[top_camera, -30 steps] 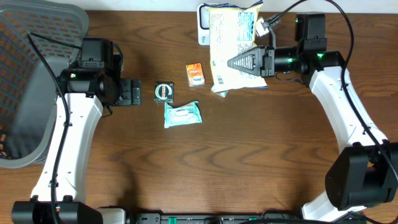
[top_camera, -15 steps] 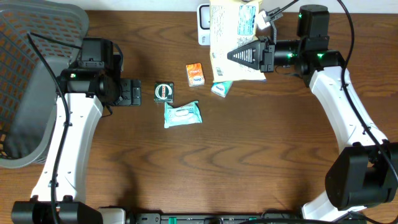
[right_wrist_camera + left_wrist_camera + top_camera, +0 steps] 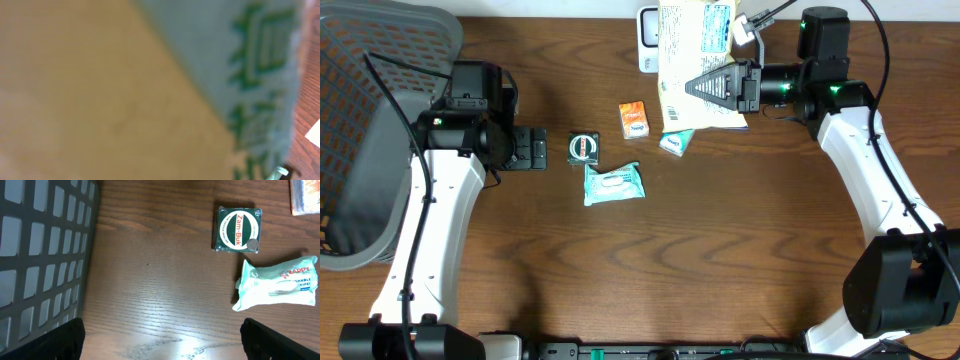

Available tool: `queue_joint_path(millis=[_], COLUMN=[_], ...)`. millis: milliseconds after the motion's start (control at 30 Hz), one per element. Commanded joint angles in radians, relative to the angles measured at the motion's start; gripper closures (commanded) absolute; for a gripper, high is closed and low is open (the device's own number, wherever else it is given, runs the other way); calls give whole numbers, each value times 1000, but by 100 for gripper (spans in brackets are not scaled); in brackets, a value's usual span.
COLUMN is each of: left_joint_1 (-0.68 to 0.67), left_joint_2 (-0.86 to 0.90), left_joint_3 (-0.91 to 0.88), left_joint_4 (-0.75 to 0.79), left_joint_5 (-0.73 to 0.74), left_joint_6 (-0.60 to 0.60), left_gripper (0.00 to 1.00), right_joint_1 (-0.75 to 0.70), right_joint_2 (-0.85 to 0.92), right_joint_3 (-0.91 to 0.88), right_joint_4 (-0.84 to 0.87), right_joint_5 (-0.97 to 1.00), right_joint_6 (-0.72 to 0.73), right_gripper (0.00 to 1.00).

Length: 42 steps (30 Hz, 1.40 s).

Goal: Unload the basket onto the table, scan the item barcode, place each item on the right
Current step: 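Lift the snack bag and hold it under the scanner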

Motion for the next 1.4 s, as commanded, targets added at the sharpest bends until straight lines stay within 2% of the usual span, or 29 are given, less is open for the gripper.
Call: queue_joint_path(millis=[0,667,1100,1367], left_joint_1=[0,0,0,0], left_joint_2=[6,6,6,6], left_joint_3=[-7,-7,-7,-7], left_joint_4=[-1,-1,-1,-1], left_joint_5=[-9,-9,-9,-9], left_joint_6=[6,6,6,6], left_gripper=[2,2,2,2], right_joint_1=[-8,-10,-40,-37], right_joint_2=[-1,-1,-1,-1], right_joint_3=[13,13,13,13], right_joint_4=[6,-2,-2,-2], right_joint_5=[5,22,17,-85], right_joint_6=[10,18,130,179], right_gripper=[99,99,99,99])
